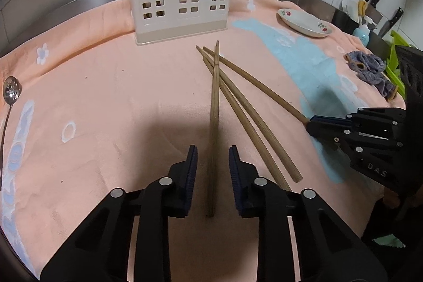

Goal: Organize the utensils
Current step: 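Close the right gripper on a chopstick while the left gripper grasps another, then lift the right gripper's chopstick upright to the holder while the left gripper carries its own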

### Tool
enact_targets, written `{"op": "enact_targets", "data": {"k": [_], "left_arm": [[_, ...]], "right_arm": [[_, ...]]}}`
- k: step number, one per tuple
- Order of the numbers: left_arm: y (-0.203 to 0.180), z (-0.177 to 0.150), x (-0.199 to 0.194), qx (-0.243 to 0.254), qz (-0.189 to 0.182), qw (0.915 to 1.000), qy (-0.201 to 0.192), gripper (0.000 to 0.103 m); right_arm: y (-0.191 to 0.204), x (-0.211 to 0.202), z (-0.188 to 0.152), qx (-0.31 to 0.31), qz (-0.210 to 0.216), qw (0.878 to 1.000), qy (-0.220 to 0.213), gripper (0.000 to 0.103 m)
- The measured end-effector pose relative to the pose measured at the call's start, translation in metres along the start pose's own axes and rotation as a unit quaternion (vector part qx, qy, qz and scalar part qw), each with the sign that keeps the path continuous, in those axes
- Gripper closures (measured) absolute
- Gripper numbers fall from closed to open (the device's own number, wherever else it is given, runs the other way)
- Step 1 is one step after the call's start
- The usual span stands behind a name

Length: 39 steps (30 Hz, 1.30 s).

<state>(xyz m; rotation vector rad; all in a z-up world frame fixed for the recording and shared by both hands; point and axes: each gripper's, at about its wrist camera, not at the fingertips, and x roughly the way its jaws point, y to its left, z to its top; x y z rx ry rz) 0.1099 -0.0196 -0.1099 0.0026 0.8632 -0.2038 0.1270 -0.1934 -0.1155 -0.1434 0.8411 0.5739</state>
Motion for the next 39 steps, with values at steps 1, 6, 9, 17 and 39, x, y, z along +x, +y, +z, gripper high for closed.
{"op": "enact_targets", "data": {"k": [1, 6, 9, 17, 39], "left_arm": [[0.0, 0.0, 0.001, 0.0, 0.0, 1.0, 0.001, 0.085], [0.0, 0.001, 0.007, -0.003, 0.0, 1.0, 0.008, 0.087], [-0.002, 0.002, 0.01, 0.001, 0.004, 0.9999, 0.009, 0.087], [-0.009, 0.002, 0.01, 0.013, 0.027, 0.9995, 0.003, 0.097], [0.005, 0.054, -0.065, 0.003, 0.02, 0.9955, -0.093, 0.097]], "right_arm": [[0.0, 0.0, 0.0, 0.0, 0.0, 1.0, 0.0, 0.096], [0.001, 0.001, 0.0, -0.001, -0.001, 1.0, -0.001, 0.096], [0.001, 0.001, 0.0, -0.002, -0.002, 1.0, -0.002, 0.096], [0.003, 0.001, 0.001, -0.009, -0.009, 1.0, -0.007, 0.096], [0.0, -0.077, 0.072, -0.031, 0.003, 0.991, -0.13, 0.096]]}}
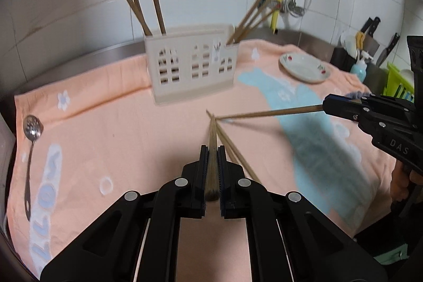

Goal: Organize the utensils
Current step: 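Lift the right gripper's chopstick upright to the holder while the left gripper carries its own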

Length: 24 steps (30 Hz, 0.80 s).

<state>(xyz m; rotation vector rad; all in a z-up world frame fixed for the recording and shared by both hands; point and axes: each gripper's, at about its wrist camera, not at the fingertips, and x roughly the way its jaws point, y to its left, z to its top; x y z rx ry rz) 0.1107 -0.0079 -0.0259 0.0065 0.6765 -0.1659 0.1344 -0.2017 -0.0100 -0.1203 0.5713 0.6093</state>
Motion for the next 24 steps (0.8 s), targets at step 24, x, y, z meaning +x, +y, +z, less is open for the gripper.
{"op": "enact_targets", "data": {"k": [24], "left_arm": [[0.024, 0.098, 0.001, -0.003, -0.01, 0.9996, -0.026, 0.097]], "right_arm": [[-0.009, -0.013, 0.117, -0.053, 0.026, 0.997, -0.042, 0.096]]}}
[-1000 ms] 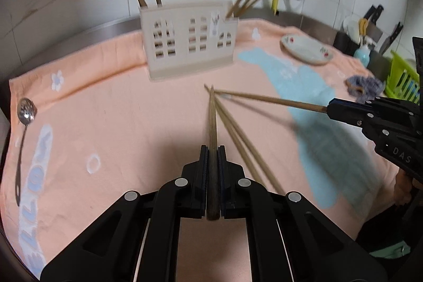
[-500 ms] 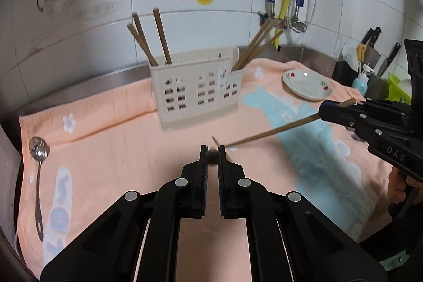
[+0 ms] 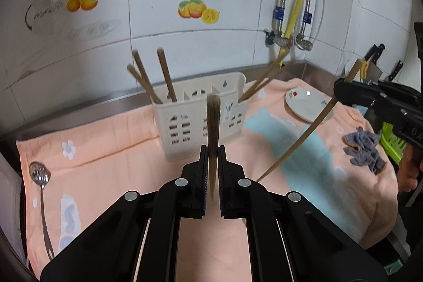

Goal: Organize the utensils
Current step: 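Lift the right gripper's chopstick upright to the holder while the left gripper carries its own, then lower the right gripper's chopstick into the holder and open while the left gripper releases its own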

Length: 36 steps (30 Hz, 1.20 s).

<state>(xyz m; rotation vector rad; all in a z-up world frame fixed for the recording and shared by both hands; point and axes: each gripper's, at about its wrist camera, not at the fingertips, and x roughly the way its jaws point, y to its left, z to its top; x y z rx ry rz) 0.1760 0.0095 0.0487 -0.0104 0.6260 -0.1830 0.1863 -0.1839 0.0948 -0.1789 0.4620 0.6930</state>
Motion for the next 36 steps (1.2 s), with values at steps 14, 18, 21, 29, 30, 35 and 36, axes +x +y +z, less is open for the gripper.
{"op": "enact_targets", "data": {"k": [14, 18, 21, 29, 30, 35, 36], "left_arm": [[0.0, 0.096, -0.023, 0.012, 0.006, 0.9969, -0.078, 0.097], [0.004, 0.121, -0.023, 0.007, 0.012, 0.9951, -0.098, 0.097], [0.011, 0.135, -0.018, 0.001, 0.022, 0.994, -0.107, 0.097], [0.032, 0.136, 0.013, -0.021, 0.035, 0.9936, -0.105, 0.097], [0.034, 0.133, 0.017, -0.025, 0.035, 0.994, -0.101, 0.097], [0.046, 0.117, 0.041, -0.044, 0.031, 0.9963, -0.067, 0.097], [0.047, 0.114, 0.044, -0.045, 0.031, 0.9965, -0.062, 0.097]], "right_arm": [[-0.03, 0.003, 0.085, -0.003, 0.004, 0.999, -0.033, 0.096], [-0.036, 0.006, 0.102, -0.004, -0.001, 0.999, -0.046, 0.096], [-0.041, 0.011, 0.112, -0.005, -0.007, 0.999, -0.053, 0.096], [-0.057, 0.037, 0.115, 0.003, -0.028, 0.998, -0.049, 0.096], [-0.059, 0.042, 0.112, 0.003, -0.031, 0.998, -0.046, 0.096], [-0.067, 0.066, 0.099, 0.01, -0.037, 0.999, -0.018, 0.096], [-0.069, 0.07, 0.096, 0.012, -0.039, 0.999, -0.013, 0.096]]}}
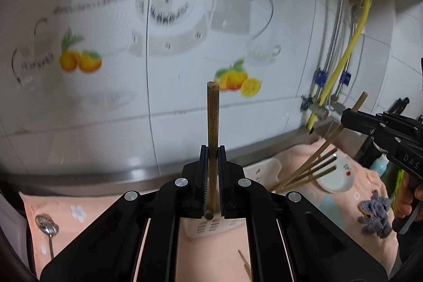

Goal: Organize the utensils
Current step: 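Lower the right gripper's chopstick into the holder and open while the left gripper releases its own, then withdraw both open grippers from the holder toward the last chopsticks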

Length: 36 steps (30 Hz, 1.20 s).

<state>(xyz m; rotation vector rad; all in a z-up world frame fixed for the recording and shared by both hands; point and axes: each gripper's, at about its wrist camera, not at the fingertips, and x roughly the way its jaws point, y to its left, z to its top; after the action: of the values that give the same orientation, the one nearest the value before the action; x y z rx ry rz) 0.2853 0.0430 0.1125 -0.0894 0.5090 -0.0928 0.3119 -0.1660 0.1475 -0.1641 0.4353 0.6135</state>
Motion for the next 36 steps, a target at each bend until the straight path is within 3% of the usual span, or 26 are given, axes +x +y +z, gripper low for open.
{"op": "enact_targets", "data": {"k": [5, 7, 9, 10, 16, 18, 24, 36], "left_arm": [[0.003, -0.01, 0.003, -0.003, -0.001, 0.9999, 0.012, 0.091], [0.002, -0.012, 0.002, -0.001, 0.005, 0.9999, 0.01, 0.079], [0.002, -0.013, -0.002, -0.001, 0.012, 0.9999, 0.004, 0.056], [0.002, -0.013, -0.005, -0.001, 0.015, 0.9999, -0.001, 0.055], [-0.001, -0.014, -0.023, 0.008, 0.028, 0.9995, -0.014, 0.04], [-0.001, -0.017, -0.03, 0.005, 0.031, 0.9993, -0.019, 0.025], [-0.003, -0.032, -0.055, 0.004, 0.038, 0.9987, -0.034, 0.008], [0.0, -0.089, -0.088, -0.017, 0.035, 0.999, -0.023, 0.005]], "right_arm": [[-0.004, 0.015, -0.012, 0.009, 0.001, 1.0, 0.019, 0.096], [-0.004, 0.019, -0.016, 0.009, 0.0, 1.0, 0.025, 0.096], [-0.004, 0.021, -0.017, 0.01, 0.0, 1.0, 0.027, 0.095], [-0.004, 0.021, -0.018, 0.01, 0.001, 1.0, 0.028, 0.095], [-0.001, 0.011, -0.021, 0.01, -0.001, 1.0, 0.019, 0.081], [0.001, 0.003, -0.022, 0.01, -0.001, 1.0, 0.012, 0.073], [0.017, -0.025, -0.04, 0.0, -0.001, 1.0, -0.001, 0.058], [0.059, -0.051, -0.125, -0.005, -0.003, 0.999, 0.037, 0.047]]}}
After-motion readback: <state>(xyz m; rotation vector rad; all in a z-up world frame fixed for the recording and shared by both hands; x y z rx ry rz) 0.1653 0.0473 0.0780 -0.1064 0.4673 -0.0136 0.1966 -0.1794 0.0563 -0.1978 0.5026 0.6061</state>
